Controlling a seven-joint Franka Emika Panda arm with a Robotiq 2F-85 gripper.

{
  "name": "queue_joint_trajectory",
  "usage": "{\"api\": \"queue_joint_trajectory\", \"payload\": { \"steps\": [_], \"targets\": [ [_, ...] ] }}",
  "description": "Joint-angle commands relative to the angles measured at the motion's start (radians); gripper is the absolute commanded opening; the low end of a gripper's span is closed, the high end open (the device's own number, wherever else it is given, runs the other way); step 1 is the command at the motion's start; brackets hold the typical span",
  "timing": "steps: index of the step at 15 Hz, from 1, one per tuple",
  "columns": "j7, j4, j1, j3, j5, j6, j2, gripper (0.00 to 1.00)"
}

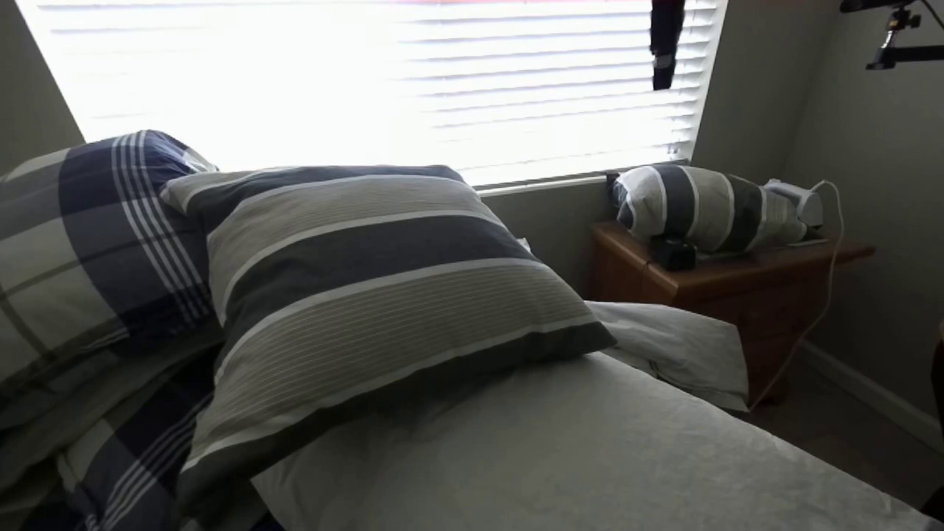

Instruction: Move the striped pillow that is on top of the white pillow closer to the window

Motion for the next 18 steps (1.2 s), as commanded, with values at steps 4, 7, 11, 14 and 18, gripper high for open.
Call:
{"api": "queue_joint_trajectory", "payload": {
  "steps": [4,7,11,14,18],
  "targets": [
    [-0.353,0.267,-0.044,-0.056,0.345,0.177,0.324,1.0],
    [-0.508,0.428,-0.125,-0.038,0.54,0.121,0.473,1.0],
    [-0.581,0.636,-0.222,0.012,0.718,-0.017,0.65,1.0],
    [-0.482,0.784,-0.248,0.04,0.79,-0.125,0.779,1.0],
    [-0.471,0.957,-0.261,0.082,0.837,-0.075,0.907,1.0]
  ]
}}
